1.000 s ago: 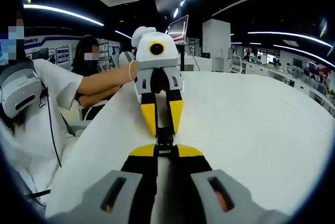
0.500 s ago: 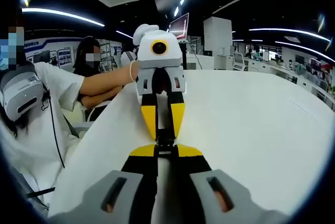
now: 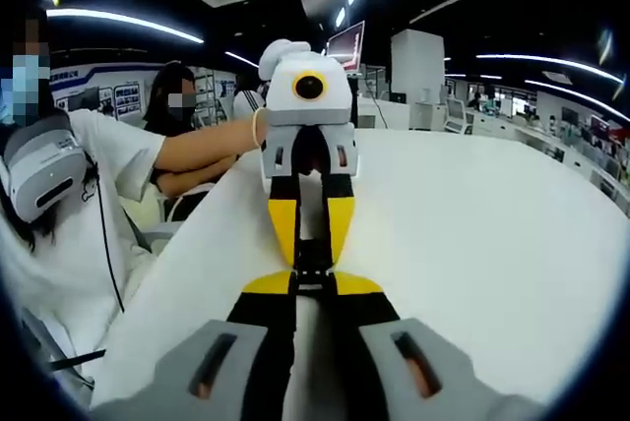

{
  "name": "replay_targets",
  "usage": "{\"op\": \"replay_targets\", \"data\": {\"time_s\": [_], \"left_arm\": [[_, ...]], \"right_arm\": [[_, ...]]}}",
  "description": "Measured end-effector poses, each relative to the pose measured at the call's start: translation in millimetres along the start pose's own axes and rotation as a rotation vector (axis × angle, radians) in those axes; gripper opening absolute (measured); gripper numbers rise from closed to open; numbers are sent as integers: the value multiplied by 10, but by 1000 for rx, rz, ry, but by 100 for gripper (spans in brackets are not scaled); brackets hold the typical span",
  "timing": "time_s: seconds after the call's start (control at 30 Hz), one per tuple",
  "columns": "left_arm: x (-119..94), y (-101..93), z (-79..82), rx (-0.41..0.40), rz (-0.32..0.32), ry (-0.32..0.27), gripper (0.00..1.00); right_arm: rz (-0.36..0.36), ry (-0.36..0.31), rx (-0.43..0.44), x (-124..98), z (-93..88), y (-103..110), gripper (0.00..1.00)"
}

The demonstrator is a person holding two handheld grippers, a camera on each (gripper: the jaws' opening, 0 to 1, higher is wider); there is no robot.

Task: Snap the two parts of the plastic buckle together until the buckle closes and remains connected.

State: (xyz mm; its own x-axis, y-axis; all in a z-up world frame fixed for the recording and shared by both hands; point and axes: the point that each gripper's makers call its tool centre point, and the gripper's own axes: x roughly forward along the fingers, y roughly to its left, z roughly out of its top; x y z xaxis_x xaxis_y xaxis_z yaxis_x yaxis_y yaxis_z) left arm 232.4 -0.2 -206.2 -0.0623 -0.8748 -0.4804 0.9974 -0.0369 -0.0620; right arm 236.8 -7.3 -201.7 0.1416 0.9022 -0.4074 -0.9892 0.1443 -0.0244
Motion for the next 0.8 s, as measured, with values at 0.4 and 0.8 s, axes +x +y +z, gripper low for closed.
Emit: {"op": "replay_targets", "data": {"time_s": [0.4,0.8], "left_arm": [[-78,82,-51,-13,92,-25,22],[-149,94,-83,-37,108,-62,21]], "right_arm": [[-53,4,15,-32,-20,-10,23],[-133,-22,27,-85,-46,-87,20]]}}
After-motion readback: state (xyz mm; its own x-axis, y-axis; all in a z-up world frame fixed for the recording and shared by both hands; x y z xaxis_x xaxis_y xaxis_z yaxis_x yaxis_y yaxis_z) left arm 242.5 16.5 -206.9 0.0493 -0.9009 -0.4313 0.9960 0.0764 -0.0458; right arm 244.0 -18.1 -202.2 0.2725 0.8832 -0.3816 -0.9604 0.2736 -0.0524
